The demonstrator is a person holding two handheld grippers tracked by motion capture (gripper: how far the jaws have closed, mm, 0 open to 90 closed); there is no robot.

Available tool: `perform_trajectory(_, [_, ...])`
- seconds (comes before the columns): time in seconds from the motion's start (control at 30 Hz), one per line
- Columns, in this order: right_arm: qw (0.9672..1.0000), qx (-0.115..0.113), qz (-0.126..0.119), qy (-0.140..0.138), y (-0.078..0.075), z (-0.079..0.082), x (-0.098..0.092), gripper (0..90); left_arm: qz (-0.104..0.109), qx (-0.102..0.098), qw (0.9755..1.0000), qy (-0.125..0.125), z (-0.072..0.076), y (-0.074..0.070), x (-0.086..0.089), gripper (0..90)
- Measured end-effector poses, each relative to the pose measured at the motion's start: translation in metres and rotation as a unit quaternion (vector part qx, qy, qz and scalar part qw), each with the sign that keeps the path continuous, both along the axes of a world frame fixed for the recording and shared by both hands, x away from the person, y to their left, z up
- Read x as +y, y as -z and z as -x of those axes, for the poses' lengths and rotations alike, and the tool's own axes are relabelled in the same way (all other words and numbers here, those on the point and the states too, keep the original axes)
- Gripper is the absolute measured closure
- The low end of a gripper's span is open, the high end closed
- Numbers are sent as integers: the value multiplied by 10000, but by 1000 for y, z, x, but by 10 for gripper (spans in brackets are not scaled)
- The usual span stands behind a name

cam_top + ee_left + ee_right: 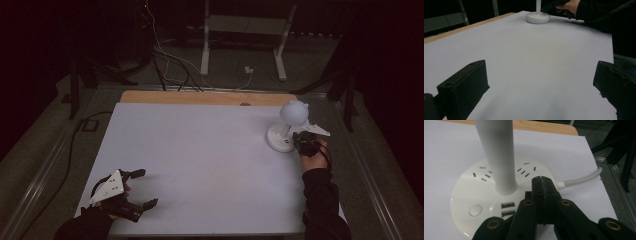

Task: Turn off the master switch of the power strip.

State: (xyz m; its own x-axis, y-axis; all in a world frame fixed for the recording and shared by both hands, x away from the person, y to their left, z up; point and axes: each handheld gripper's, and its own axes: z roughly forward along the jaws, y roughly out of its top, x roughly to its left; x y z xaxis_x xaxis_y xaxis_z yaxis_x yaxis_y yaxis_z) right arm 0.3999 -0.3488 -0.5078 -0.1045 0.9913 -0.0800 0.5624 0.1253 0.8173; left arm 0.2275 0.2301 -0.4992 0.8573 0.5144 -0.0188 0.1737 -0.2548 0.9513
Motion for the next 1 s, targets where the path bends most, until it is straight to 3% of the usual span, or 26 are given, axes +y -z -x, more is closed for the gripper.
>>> perform_trajectory(0.27, [10000, -30, 17, -3, 1, 0, -1, 900, 8, 3, 10000, 12, 0, 0, 0, 2])
perform_trajectory(0.3, [10000, -25, 13, -1, 2, 0, -1, 900, 84, 25, 10000, 31, 0, 0, 0, 2])
perform_trajectory(1.0, [9999, -95, 2, 93, 6, 2, 1, 900, -7, 4, 10000, 21, 0, 0, -1, 2])
